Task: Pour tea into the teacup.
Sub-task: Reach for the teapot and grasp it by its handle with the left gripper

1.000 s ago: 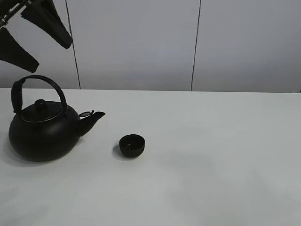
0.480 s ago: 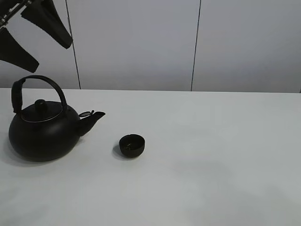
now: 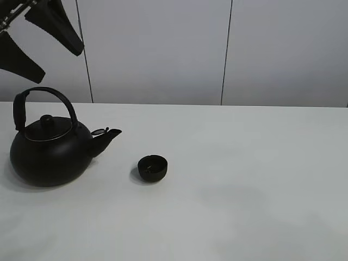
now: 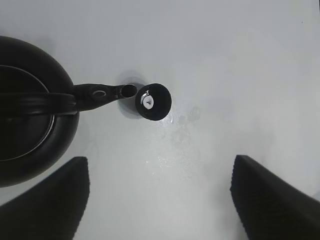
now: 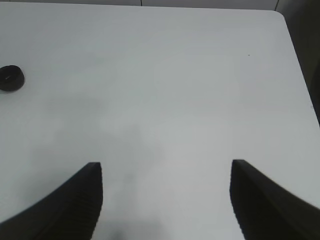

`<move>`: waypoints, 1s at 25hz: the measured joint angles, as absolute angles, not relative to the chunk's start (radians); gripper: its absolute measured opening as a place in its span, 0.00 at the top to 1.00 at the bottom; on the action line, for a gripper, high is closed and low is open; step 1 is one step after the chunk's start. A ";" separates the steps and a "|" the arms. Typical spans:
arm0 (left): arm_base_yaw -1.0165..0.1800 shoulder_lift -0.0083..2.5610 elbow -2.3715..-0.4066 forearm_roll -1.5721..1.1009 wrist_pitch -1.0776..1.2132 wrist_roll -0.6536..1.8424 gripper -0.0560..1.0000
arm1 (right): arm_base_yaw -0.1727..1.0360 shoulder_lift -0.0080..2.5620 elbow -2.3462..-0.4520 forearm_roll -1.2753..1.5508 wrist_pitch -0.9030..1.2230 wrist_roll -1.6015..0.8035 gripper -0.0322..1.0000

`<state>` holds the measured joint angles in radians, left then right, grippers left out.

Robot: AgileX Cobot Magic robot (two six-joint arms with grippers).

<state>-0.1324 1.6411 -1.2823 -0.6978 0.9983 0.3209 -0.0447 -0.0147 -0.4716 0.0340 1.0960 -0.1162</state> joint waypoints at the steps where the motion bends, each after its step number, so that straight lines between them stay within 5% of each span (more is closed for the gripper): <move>1: -0.132 1.641 -1.282 -0.698 0.998 0.321 0.41 | -0.045 -0.015 -0.472 0.034 1.096 -0.116 0.49; 15: -0.132 1.641 -1.282 -0.686 0.802 0.321 0.41 | -0.045 -0.015 -0.471 0.034 1.092 -0.116 0.49; 25: -0.135 1.625 -1.282 -0.371 0.674 0.335 0.41 | -0.045 -0.015 -0.471 0.034 1.090 -0.116 0.49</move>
